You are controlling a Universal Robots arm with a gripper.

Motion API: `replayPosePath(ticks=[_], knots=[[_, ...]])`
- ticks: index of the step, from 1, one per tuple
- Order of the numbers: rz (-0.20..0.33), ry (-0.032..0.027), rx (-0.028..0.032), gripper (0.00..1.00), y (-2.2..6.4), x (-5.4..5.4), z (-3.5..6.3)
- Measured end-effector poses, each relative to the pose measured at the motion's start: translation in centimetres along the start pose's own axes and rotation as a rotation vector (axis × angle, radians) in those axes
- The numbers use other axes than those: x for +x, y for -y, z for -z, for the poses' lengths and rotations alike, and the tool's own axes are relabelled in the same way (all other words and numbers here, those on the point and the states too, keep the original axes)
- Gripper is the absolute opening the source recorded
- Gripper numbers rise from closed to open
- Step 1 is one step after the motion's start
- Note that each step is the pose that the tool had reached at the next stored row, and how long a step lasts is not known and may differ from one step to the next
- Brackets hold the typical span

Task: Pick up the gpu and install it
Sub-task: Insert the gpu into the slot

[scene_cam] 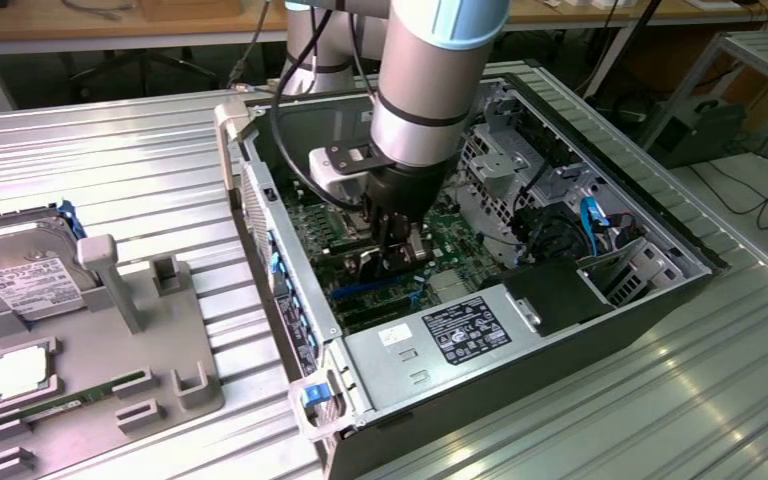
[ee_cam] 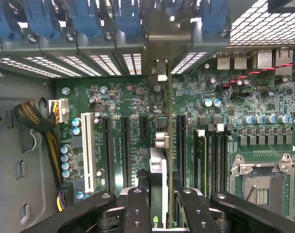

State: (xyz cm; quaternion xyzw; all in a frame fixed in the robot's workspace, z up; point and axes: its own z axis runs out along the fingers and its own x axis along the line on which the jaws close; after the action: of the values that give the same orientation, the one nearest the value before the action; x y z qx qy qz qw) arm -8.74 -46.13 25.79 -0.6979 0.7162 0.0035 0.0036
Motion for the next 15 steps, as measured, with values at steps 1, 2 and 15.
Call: replayPosePath(ticks=[1, 2, 15], knots=[[0.0, -0.0001, -0.0001, 0.27, 0.0, 0.0, -0.09], [0.0, -0.0002, -0.0002, 0.27, 0.0, 0.0, -0.09], [0.009, -0.0001, -0.0002, 0.27, 0.0, 0.0, -0.12]])
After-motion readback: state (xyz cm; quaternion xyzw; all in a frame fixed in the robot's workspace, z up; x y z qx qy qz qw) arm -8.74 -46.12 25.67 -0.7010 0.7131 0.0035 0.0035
